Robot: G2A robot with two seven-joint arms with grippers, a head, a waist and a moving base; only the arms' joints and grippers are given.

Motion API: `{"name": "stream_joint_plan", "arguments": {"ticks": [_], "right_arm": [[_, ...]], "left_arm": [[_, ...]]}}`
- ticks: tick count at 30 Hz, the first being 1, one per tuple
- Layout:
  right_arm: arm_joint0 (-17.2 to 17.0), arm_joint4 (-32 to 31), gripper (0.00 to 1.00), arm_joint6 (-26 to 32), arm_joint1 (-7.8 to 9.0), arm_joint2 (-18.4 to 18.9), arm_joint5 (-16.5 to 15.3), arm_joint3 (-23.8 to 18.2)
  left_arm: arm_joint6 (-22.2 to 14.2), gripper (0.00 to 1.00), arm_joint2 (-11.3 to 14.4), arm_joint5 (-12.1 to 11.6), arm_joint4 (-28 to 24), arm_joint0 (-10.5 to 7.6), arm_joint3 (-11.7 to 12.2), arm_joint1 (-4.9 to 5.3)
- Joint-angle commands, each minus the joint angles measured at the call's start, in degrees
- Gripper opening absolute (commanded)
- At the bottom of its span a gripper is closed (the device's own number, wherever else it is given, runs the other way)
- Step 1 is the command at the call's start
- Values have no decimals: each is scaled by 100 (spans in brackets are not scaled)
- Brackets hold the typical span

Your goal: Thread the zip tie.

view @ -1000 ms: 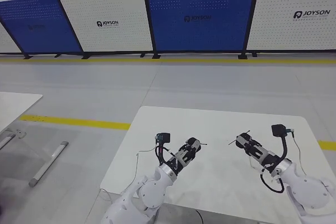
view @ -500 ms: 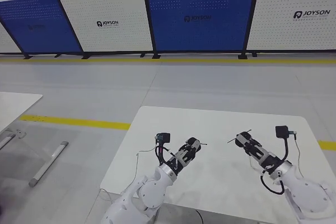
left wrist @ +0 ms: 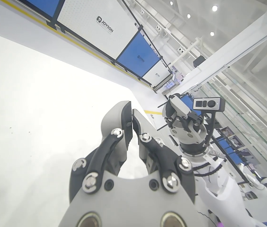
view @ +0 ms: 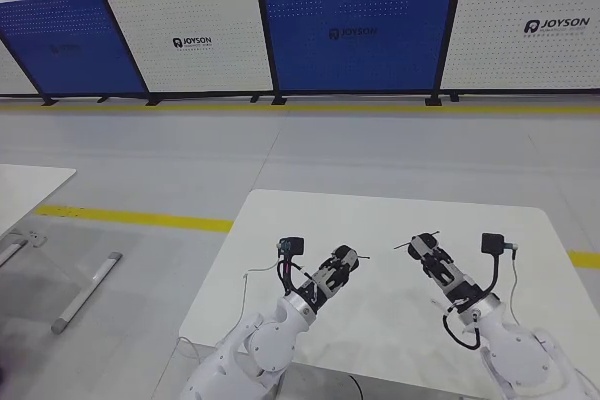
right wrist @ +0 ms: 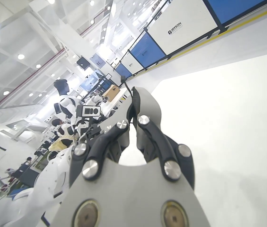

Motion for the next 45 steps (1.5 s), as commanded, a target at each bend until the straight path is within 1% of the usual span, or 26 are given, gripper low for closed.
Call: {"name": "stream_joint_plan", "arguments": {"ticks": [1,5,6,8,12,14,17,28,31,32,33,34,35,37,40,42,45], "right_arm": [[0,0,0,-1,0,0,0,0],[-37,-13,0,-58,-15,-33,-4,15],[-45,-160,0,-152,-33,-104,-23,61],[-37,-218,0,-308,-77,-239,-61,142],[147,-358,0,-641,-200,-588,-125,451],[292,-541,0,-813,-273,-783,-83,655],[440,-568,0,-837,-353,-955,-20,820],[440,-568,0,-837,-353,-955,-20,820],[440,-568,0,-837,-353,-955,-20,820],[440,-568,0,-837,-353,-955,-20,820],[440,-568,0,-837,-353,-955,-20,820],[440,-568,0,-837,-353,-955,-20,820],[440,-568,0,-837,-353,-955,-20,820],[440,-568,0,-837,-353,-955,-20,820],[440,-568,0,-837,-353,-955,-20,820],[440,-568,0,-837,-353,-955,-20,820],[440,-568,0,-837,-353,-955,-20,820]], "left_arm": [[0,0,0,0,0,0,0,0],[0,0,0,0,0,0,0,0],[0,0,0,0,0,0,0,0],[0,0,0,0,0,0,0,0],[0,0,0,0,0,0,0,0],[0,0,0,0,0,0,0,0],[0,0,0,0,0,0,0,0],[0,0,0,0,0,0,0,0],[-77,0,25,9,-92,-49,44,-7],[-186,0,33,-7,-219,-84,85,-10],[-523,0,23,-96,-577,-150,144,-10],[-697,0,-39,-124,-776,-205,198,-4],[-818,0,-89,-149,-929,-248,245,1],[-1000,0,-181,-296,-1193,-303,329,13],[-949,0,-237,-450,-1260,-285,399,23],[-784,0,-269,-442,-1128,-275,429,26],[-784,0,-269,-442,-1128,-275,429,26]]}}
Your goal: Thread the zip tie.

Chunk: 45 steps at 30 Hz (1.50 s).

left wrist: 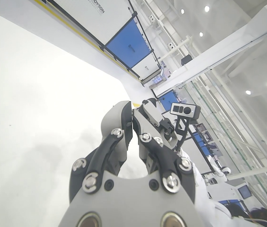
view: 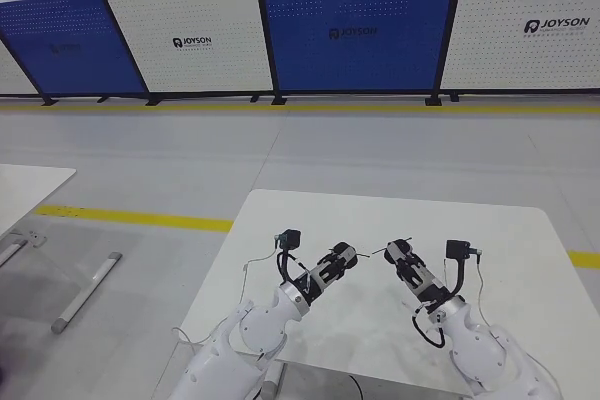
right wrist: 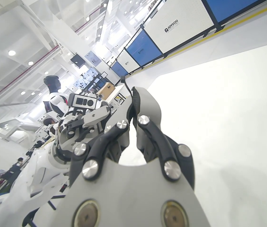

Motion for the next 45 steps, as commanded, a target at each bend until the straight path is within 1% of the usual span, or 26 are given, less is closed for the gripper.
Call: {"name": "stream_joint_plan", "arguments": {"ticks": [1,8,11,16,25,33,45], "right_arm": [[0,0,0,0,0,0,0,0],[0,0,0,0,0,0,0,0],[-59,8,0,-17,-6,39,-7,-47],[-112,49,0,177,-16,132,-79,-55],[-126,47,0,171,-19,133,-64,-64],[-197,-102,0,50,-78,148,-40,-112],[-225,-161,0,121,-150,209,-68,-115]], "left_arm": [[-18,0,2,1,-12,-1,-2,0],[-18,0,2,1,-12,-1,-2,0],[52,0,20,5,-5,0,3,-4],[30,0,19,10,45,-1,4,4],[30,0,19,10,45,-1,4,4],[30,0,19,10,45,-1,4,4],[30,0,19,10,45,-1,4,4]]}}
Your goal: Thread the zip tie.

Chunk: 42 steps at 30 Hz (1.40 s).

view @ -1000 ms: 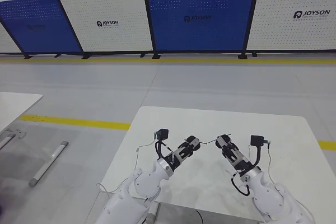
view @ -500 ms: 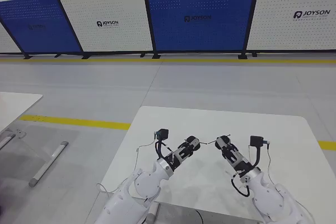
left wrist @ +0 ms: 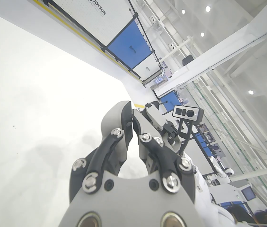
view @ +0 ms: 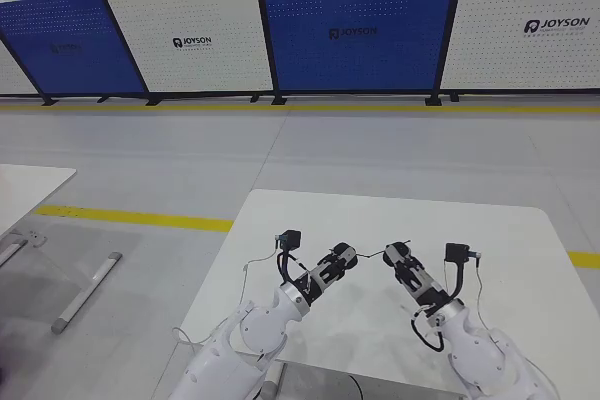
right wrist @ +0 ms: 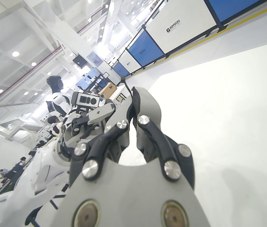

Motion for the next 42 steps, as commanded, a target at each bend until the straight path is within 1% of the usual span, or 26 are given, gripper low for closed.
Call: {"name": "stream_joint_plan", "arguments": {"ticks": [1,7,14,18,22,28,35,38,42], "right_arm": [[-7,-21,0,17,-11,4,15,-4],[5,-20,0,73,-53,-1,34,56],[34,-5,0,101,-107,-15,-32,120],[18,117,0,38,-144,-9,-87,156],[39,301,0,15,-191,-27,-25,244],[96,509,0,100,-254,-74,-129,399],[157,502,0,127,-328,-178,-219,513],[146,638,0,68,-358,-183,-311,540],[135,748,0,-9,-394,-186,-311,493]], "left_arm": [[0,0,0,0,0,0,0,0],[0,0,0,0,0,0,0,0],[0,0,0,0,0,0,0,0],[0,0,0,0,0,0,0,0],[0,0,0,0,0,0,0,0],[0,0,0,0,0,0,0,0],[0,0,0,0,0,0,0,0],[0,0,0,0,0,0,0,0],[0,0,0,0,0,0,0,0]]}}
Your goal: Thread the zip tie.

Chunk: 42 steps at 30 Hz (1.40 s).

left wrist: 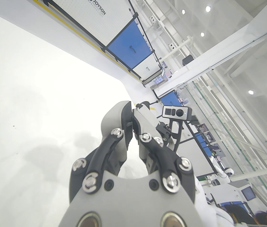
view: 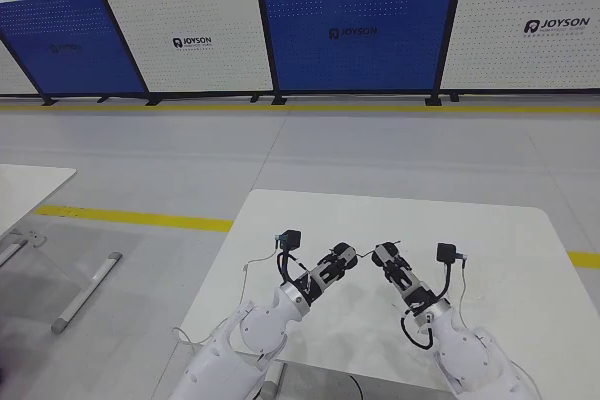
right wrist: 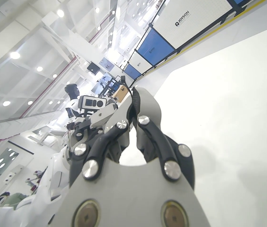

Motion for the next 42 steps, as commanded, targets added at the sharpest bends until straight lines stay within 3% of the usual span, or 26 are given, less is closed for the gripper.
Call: {"name": "stream_joint_plan", "arguments": {"ticks": [1,7,28,30,32,34,42], "right_arm": [[-3,9,0,9,-8,8,3,-12],[-8,-17,0,78,-31,38,3,37],[-24,-3,0,387,-91,208,63,132],[-35,-14,7,387,-96,221,53,127],[-50,-34,7,381,-101,241,38,115],[-69,-65,0,356,-108,259,28,105],[-97,-101,13,370,-133,306,17,89]], "left_arm": [[0,0,0,0,0,0,0,0],[-267,0,2,-102,-335,1,-51,9],[103,0,66,106,-86,-38,-77,13],[122,0,74,120,-76,-47,-66,13],[141,0,81,132,-68,-56,-52,12],[167,0,88,141,-56,-64,-45,11],[260,0,114,162,30,-81,-24,10]]}}
